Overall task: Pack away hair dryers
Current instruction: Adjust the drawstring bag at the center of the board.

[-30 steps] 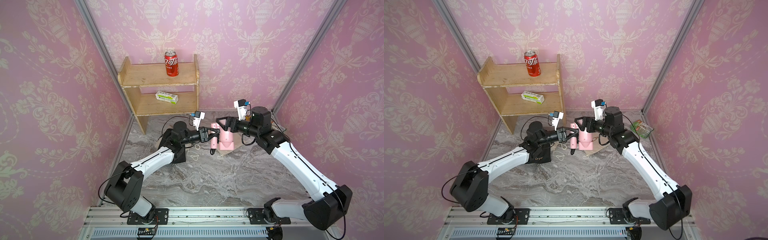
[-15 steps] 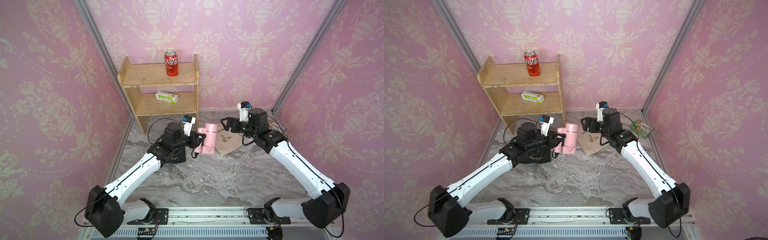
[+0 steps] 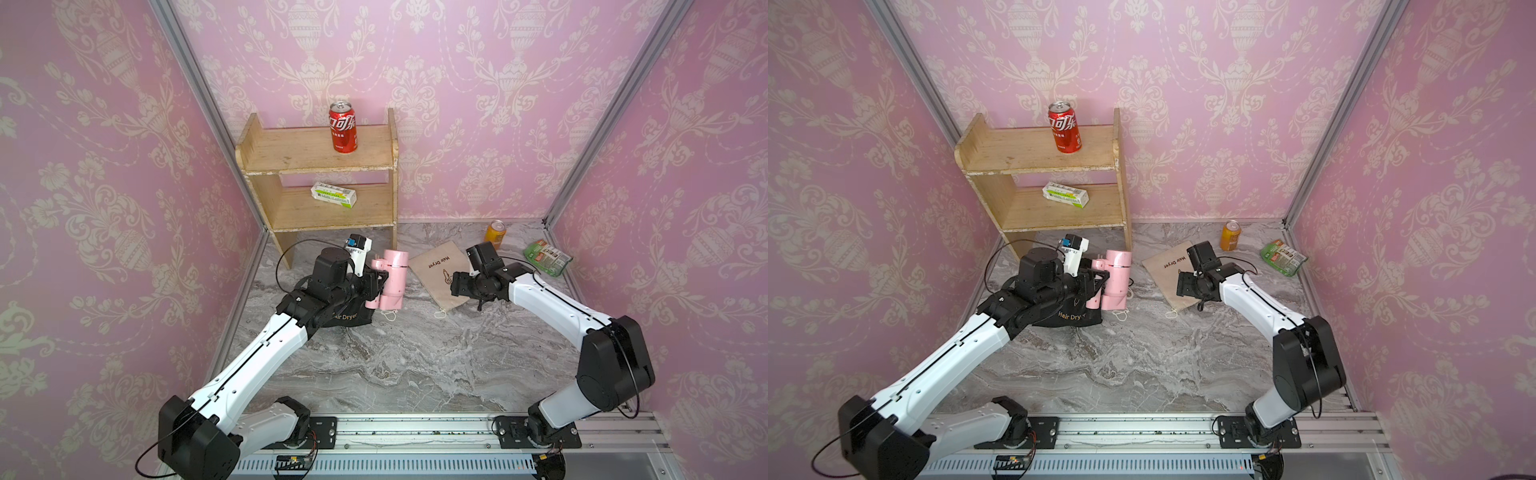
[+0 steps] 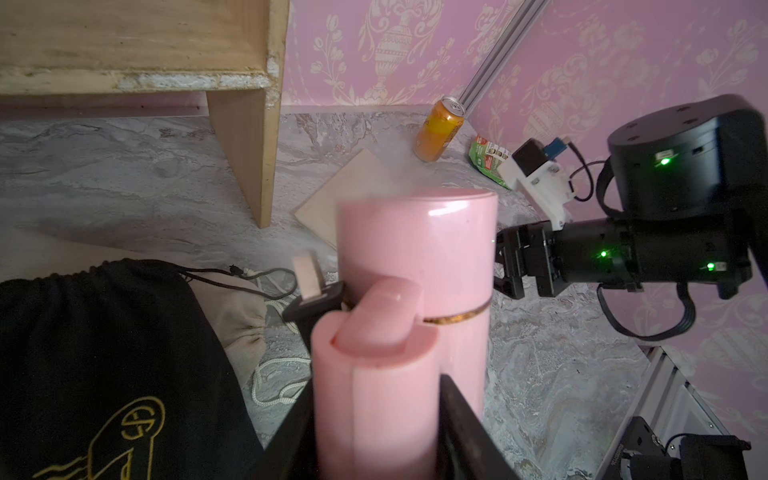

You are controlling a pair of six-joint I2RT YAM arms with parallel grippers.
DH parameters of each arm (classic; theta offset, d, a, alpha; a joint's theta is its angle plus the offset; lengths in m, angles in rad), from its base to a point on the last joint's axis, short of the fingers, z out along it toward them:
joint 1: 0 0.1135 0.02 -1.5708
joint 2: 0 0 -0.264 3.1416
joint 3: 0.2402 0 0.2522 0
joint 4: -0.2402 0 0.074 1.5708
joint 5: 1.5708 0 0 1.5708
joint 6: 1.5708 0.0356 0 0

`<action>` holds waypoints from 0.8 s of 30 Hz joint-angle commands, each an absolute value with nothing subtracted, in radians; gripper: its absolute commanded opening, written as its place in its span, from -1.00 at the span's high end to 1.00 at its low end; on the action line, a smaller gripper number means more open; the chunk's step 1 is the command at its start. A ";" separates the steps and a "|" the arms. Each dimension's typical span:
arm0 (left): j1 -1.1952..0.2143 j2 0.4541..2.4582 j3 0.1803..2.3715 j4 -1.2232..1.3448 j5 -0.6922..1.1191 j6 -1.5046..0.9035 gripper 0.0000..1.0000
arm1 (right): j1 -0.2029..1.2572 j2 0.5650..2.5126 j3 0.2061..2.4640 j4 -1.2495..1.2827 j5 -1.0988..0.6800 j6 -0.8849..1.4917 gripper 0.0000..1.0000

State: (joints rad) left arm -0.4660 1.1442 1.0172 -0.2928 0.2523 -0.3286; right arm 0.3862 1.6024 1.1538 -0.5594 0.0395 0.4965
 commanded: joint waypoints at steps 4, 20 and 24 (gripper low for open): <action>-0.431 1.091 1.070 -0.298 0.237 -0.305 0.78 | 0.434 1.747 1.224 -0.590 0.017 0.489 -0.50; -0.414 1.049 1.098 -0.326 0.242 -0.306 0.77 | 0.527 2.018 1.418 -0.498 -0.165 0.607 -0.39; -0.411 1.040 1.096 -0.330 0.246 -0.317 0.77 | 0.593 2.070 1.494 -0.427 -0.269 0.696 -0.39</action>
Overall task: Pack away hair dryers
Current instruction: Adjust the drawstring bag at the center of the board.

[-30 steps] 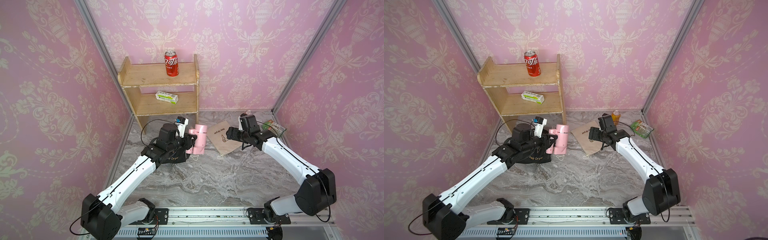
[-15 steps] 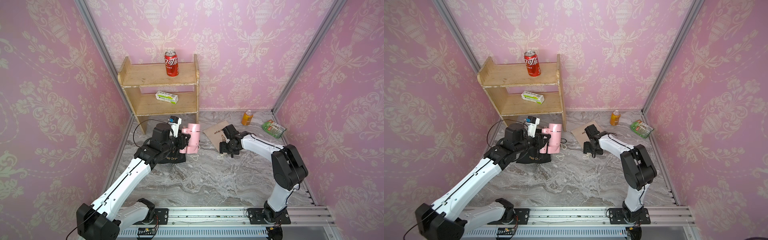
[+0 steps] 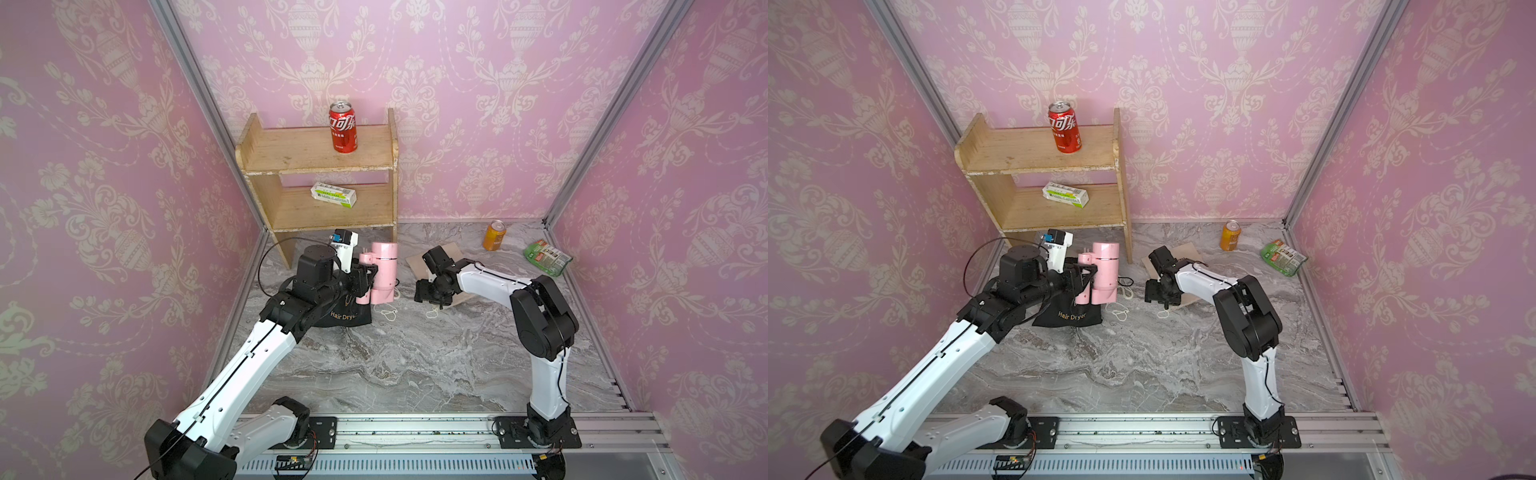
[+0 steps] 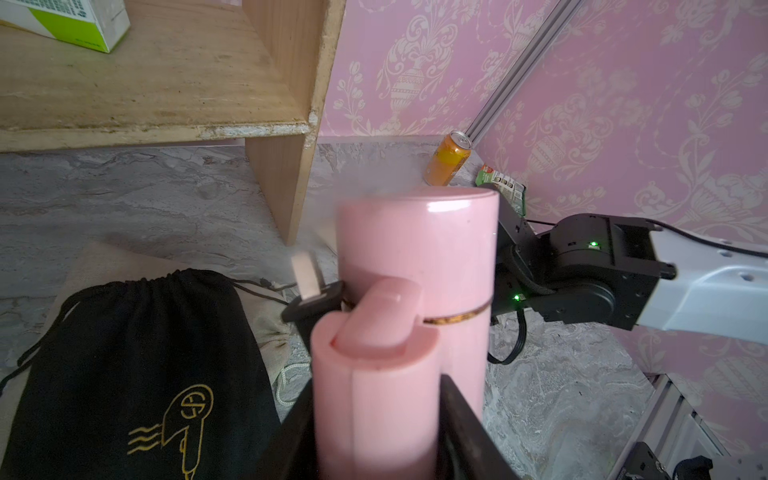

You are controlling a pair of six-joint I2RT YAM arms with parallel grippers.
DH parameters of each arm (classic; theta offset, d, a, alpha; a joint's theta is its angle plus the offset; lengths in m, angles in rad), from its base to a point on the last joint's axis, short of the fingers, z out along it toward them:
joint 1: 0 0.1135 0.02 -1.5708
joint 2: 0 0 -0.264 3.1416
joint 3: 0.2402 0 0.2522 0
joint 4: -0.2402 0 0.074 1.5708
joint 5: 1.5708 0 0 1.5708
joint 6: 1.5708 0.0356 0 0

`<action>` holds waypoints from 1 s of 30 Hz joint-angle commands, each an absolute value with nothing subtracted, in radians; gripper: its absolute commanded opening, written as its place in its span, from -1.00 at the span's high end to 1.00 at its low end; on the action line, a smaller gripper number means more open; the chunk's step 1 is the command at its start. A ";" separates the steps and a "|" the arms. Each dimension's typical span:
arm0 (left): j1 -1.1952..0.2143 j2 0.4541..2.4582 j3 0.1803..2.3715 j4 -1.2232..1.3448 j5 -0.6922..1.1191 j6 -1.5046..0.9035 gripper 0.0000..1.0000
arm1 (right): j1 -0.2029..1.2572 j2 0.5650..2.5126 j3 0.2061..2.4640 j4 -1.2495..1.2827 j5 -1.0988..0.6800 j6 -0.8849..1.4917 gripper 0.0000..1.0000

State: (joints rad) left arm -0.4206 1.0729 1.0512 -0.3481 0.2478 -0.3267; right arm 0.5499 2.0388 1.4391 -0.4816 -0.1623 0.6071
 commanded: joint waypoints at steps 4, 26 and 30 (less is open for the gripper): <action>-0.411 1.033 1.095 -0.342 0.241 -0.323 0.77 | 0.620 2.038 1.501 -0.443 -0.230 0.672 -0.39; -0.411 1.141 1.161 -0.405 0.363 -0.398 0.76 | 0.606 1.768 1.272 -0.637 0.144 -0.120 -0.23; -0.410 1.138 1.144 -0.355 0.384 -0.443 0.76 | 0.609 1.811 1.287 -0.664 0.143 -0.205 -0.22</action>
State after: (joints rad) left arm -0.4206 1.1599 1.1168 -0.4149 0.3313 -0.4114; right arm 0.6029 1.7794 1.2888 -0.6197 0.1219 -0.0822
